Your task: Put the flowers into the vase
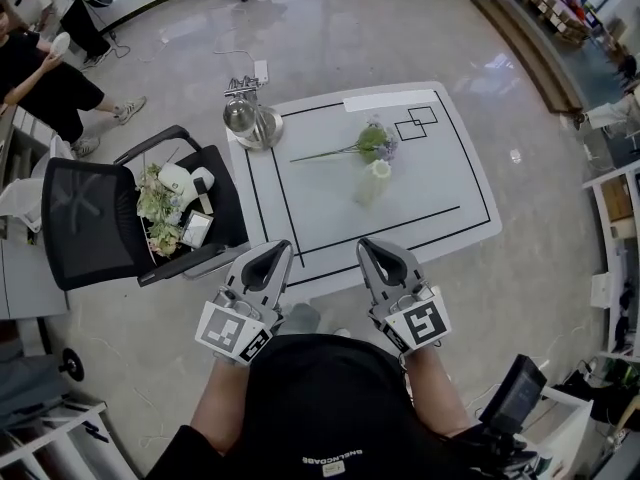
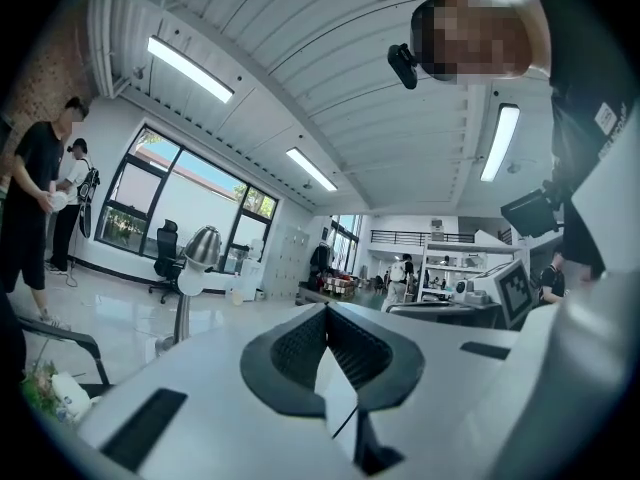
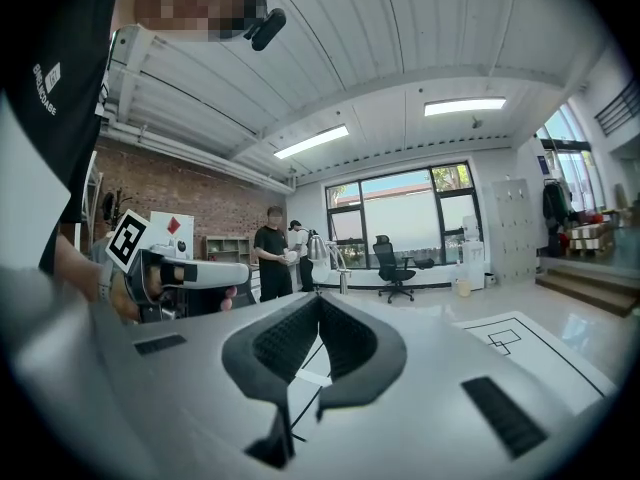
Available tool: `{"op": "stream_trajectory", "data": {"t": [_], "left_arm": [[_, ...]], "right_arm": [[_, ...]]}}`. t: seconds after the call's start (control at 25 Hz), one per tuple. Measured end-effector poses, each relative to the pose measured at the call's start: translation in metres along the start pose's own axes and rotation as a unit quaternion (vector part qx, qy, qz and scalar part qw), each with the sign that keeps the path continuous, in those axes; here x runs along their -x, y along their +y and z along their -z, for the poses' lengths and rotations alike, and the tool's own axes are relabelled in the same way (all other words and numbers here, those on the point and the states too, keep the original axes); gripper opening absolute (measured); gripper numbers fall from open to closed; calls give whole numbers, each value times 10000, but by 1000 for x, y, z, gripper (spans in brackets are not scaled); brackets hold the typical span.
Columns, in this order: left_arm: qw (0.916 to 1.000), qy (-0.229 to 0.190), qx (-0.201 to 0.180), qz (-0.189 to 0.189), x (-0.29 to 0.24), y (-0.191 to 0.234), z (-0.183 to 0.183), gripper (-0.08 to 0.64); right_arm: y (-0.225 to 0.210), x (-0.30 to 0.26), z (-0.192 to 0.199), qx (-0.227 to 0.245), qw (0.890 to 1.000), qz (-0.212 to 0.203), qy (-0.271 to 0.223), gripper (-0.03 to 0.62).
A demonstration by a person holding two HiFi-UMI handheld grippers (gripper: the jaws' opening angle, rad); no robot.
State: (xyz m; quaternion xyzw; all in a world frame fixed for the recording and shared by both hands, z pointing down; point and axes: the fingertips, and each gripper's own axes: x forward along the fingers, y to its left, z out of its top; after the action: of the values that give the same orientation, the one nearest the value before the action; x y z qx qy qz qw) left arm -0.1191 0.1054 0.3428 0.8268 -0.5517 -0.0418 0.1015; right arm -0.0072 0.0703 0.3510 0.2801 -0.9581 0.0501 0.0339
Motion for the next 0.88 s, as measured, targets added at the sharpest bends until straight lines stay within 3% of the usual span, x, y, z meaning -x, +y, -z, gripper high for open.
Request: {"op": "stream_trajectory", "data": {"t": [0.28, 0.44, 0.88], "left_arm": [[9997, 101, 33, 221, 2, 42, -3, 5], [9992, 200, -136, 327, 3, 57, -3, 5], [9956, 540, -155, 753, -20, 67, 9, 6]], "right_arm": [[4, -39, 2, 81, 9996, 211, 173, 9], [3, -54, 2, 176, 9995, 252, 113, 9], [-6, -73, -3, 197, 9986, 404, 266, 9]]}}
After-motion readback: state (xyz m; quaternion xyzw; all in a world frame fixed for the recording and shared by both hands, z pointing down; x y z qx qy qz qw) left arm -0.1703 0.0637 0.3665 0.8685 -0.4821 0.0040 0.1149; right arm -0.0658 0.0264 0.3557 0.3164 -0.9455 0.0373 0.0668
